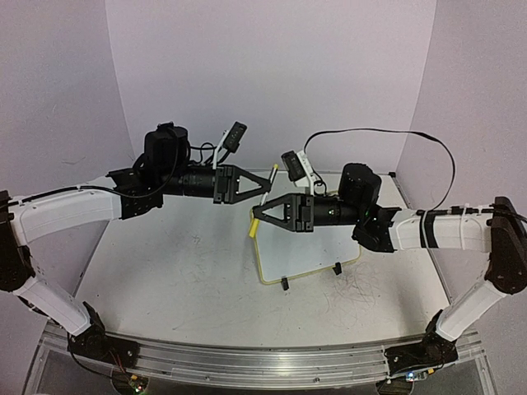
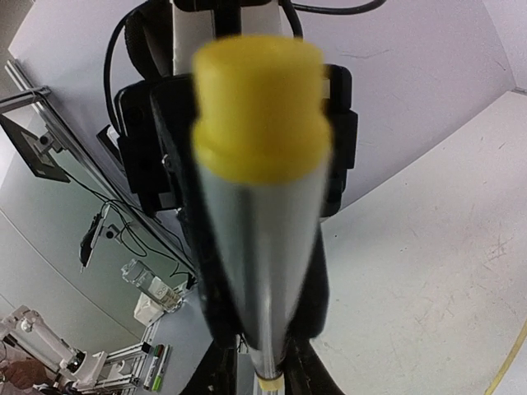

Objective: Write a sentence on the whiteboard
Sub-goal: Pass from the left arm to the right, then pass from the right arm to the left

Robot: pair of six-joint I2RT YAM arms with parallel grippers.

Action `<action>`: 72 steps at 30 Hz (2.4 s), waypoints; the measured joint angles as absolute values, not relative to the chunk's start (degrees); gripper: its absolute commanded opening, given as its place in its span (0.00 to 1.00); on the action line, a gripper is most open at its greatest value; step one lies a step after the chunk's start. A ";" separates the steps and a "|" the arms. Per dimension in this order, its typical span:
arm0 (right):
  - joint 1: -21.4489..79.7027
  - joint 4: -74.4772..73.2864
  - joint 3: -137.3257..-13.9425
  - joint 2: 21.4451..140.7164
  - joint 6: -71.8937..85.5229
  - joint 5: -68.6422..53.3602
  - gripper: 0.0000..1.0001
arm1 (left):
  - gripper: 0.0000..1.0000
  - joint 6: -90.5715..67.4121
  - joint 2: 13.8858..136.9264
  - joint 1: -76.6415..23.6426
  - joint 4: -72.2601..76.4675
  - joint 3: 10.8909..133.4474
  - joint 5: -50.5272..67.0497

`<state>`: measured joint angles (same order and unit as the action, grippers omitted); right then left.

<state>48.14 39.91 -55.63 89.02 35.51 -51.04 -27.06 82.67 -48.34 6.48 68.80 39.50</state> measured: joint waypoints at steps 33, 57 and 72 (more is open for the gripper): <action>44.66 41.56 -51.09 72.36 36.90 -38.67 0.00 | 0.53 -46.25 88.42 -52.83 33.40 64.80 44.61; 44.66 43.91 -50.76 72.59 38.72 -42.15 0.03 | 0.00 -46.77 89.27 -53.94 37.98 65.67 45.40; 44.26 20.16 -55.20 71.84 28.73 -38.15 0.75 | 0.00 -43.76 87.69 -48.21 33.87 60.01 48.31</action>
<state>44.26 20.16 -55.20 71.84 28.73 -38.15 -43.76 87.69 -48.21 33.87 60.01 48.31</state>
